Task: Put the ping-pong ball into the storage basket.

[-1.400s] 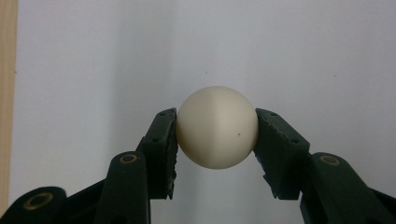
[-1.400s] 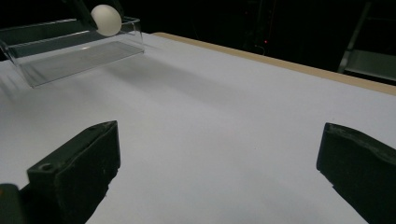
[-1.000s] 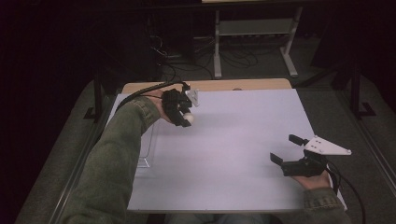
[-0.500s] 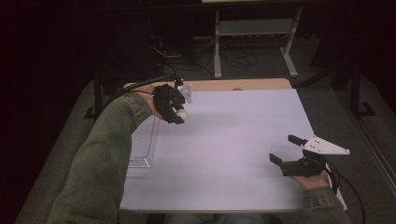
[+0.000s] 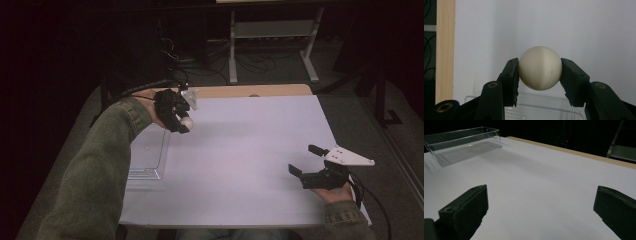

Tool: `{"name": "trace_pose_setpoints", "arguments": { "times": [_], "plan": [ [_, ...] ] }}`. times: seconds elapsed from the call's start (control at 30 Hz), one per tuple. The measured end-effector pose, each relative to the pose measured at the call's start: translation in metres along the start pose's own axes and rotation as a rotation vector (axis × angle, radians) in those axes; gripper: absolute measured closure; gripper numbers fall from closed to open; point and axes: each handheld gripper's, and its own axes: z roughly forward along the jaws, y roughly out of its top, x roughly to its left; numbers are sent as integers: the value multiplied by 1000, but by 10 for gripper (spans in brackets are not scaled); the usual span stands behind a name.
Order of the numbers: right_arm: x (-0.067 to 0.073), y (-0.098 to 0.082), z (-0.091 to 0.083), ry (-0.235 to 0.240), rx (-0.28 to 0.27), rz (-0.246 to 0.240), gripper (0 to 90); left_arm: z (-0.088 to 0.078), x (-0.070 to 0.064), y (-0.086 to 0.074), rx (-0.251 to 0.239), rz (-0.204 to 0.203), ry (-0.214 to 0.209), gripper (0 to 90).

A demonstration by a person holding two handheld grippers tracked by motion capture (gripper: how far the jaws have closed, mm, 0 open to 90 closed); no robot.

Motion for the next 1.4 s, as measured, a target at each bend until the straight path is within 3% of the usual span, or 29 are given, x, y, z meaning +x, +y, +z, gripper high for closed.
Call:
{"name": "trace_pose_setpoints", "arguments": {
  "times": [0.13, 0.3, 0.6, 0.83, 1.4],
  "plan": [
    [0, 0, 0, 1, 3, 1, 0, -7, -2, -5, 34, -7, -14, 509],
    [1, 0, 1, 4, 7, -1, 0, -17, -6, -11, 25, -14, -1, 509],
    [3, 1, 3, 11, 11, -11, 0, -25, -9, -26, 56, -28, 2, 509],
    [3, 0, 3, 9, 14, -10, 0, -26, -12, -40, 83, -41, -8, 508],
    [3, 0, 5, 8, 26, -14, 0, -34, -17, -70, 95, -84, -5, 508]
  ]
}}
